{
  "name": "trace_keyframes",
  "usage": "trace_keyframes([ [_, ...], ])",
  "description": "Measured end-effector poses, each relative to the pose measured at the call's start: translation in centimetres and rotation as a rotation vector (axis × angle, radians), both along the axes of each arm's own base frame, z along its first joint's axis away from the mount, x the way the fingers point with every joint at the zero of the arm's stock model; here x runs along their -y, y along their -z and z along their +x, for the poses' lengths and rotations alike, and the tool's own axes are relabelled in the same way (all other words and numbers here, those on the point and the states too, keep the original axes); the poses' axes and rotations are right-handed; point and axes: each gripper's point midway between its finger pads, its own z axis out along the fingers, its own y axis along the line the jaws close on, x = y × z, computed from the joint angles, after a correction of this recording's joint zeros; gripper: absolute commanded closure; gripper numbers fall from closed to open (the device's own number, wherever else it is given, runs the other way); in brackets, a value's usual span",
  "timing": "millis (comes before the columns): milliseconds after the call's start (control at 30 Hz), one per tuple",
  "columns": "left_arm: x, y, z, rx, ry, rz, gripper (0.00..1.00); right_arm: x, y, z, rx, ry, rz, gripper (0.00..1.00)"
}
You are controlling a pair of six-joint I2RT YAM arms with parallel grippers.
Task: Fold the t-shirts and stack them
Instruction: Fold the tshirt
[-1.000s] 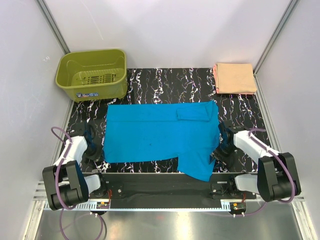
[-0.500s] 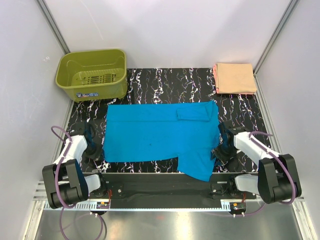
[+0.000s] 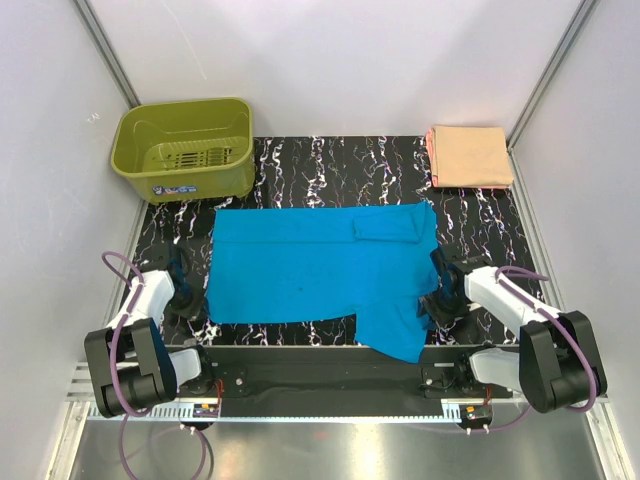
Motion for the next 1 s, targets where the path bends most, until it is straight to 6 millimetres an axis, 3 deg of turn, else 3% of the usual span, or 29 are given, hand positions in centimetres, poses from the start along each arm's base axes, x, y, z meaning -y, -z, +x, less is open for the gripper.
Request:
trace_keyframes([
  [133, 0.0, 0.0, 0.1, 0.004, 0.000, 0.001, 1.00, -0.2, 0.0, 0.0, -0.002, 0.030, -0.001, 0.64],
  [233, 0.0, 0.0, 0.1, 0.004, 0.000, 0.001, 1.00, -0.3, 0.3, -0.1, -0.012, 0.046, -0.014, 0.82],
  [400, 0.0, 0.0, 0.1, 0.005, 0.000, 0.001, 1.00, -0.5, 0.3, -0.1, -0.011, 0.060, -0.018, 0.99],
  [800, 0.0, 0.0, 0.2, 0.009, 0.002, 0.002, 1.00, -0.7, -0.3, 1.0, 0.045, 0.036, -0.008, 1.00],
  [1000, -0.2, -0.3, 0.0, 0.005, 0.020, 0.011, 1.00, -0.9, -2.3, 2.3, 0.093, -0.051, -0.013, 1.00],
])
